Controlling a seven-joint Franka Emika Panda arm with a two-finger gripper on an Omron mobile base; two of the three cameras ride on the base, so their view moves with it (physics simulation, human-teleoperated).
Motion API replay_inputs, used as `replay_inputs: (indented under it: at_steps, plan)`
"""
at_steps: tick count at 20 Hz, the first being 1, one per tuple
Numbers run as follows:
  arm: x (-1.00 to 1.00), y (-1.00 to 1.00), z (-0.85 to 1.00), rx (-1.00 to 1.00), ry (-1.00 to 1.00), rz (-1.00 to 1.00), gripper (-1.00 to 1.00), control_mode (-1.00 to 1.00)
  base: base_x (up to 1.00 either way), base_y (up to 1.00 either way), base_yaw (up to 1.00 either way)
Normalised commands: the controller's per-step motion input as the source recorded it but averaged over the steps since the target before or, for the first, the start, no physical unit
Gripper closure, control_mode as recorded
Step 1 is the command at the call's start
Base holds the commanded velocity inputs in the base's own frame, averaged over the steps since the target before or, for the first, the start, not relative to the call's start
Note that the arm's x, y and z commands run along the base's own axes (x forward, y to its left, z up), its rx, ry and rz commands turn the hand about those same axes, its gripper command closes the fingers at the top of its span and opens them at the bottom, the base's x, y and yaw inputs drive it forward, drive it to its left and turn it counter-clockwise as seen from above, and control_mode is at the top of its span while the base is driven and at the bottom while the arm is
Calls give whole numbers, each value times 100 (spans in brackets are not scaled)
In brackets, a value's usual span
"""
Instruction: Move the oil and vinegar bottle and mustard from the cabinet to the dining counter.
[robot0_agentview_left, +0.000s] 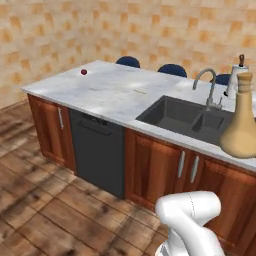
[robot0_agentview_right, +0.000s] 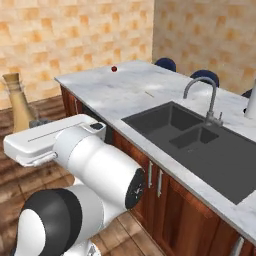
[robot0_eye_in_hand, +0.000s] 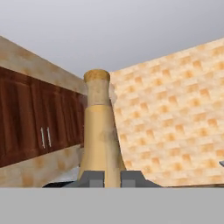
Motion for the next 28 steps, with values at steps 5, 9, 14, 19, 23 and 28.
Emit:
replay_inputs:
  at_steps: [5,9,14,19,23,28]
  plan:
    - [0,0,0,0,0,0,100,100,57,100,-33]
    - [0,0,0,0,0,0,100,100,78,100,-30]
    - [0,0,0,0,0,0,100,100,71,100,-27]
    - [0,0,0,0,0,0,100,100,70,95,-26]
    - [0,0,0,0,0,0,100,100,74,92,-26]
    - [0,0,0,0,0,0,100,100,84,75,-26]
